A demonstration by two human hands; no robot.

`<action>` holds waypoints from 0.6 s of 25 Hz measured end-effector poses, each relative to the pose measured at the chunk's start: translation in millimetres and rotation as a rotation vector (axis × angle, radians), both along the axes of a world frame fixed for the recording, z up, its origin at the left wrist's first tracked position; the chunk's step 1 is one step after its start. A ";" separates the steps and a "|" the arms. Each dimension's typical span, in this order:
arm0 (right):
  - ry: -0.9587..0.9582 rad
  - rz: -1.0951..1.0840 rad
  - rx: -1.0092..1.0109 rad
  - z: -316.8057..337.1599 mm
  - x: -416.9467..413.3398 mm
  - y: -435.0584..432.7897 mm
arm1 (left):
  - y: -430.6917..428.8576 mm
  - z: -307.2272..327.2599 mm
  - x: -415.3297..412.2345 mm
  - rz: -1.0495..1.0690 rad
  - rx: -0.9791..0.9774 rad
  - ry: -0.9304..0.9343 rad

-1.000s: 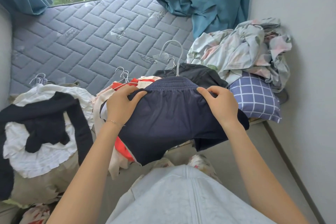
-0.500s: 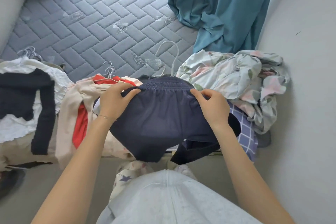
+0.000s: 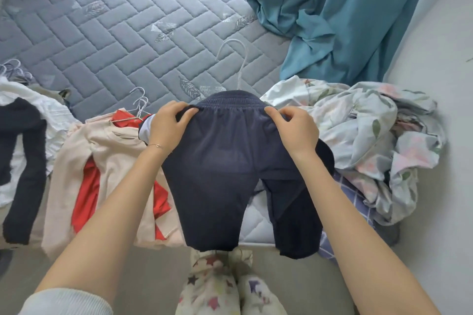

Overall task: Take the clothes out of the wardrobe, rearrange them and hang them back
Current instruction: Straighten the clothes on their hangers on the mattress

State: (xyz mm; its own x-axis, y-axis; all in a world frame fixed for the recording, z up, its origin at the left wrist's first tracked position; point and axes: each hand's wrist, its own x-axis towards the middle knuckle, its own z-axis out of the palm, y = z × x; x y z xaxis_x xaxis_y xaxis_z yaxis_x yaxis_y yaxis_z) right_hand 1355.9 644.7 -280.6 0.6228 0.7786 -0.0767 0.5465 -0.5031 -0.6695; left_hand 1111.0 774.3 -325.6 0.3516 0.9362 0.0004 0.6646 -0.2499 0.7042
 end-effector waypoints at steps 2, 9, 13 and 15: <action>0.028 0.020 -0.063 -50.9 9.5 32.6 | 27.8 -49.9 10.6 0.035 -0.010 0.027; -0.069 0.015 -0.117 -250.3 29.3 105.9 | 94.0 -250.6 39.8 0.011 -0.117 0.022; -0.059 0.109 -0.187 -309.2 23.0 120.9 | 106.2 -309.8 42.8 -0.014 -0.031 0.097; -0.076 0.135 -0.237 -323.3 19.7 119.3 | 101.2 -323.4 41.8 -0.049 -0.029 0.130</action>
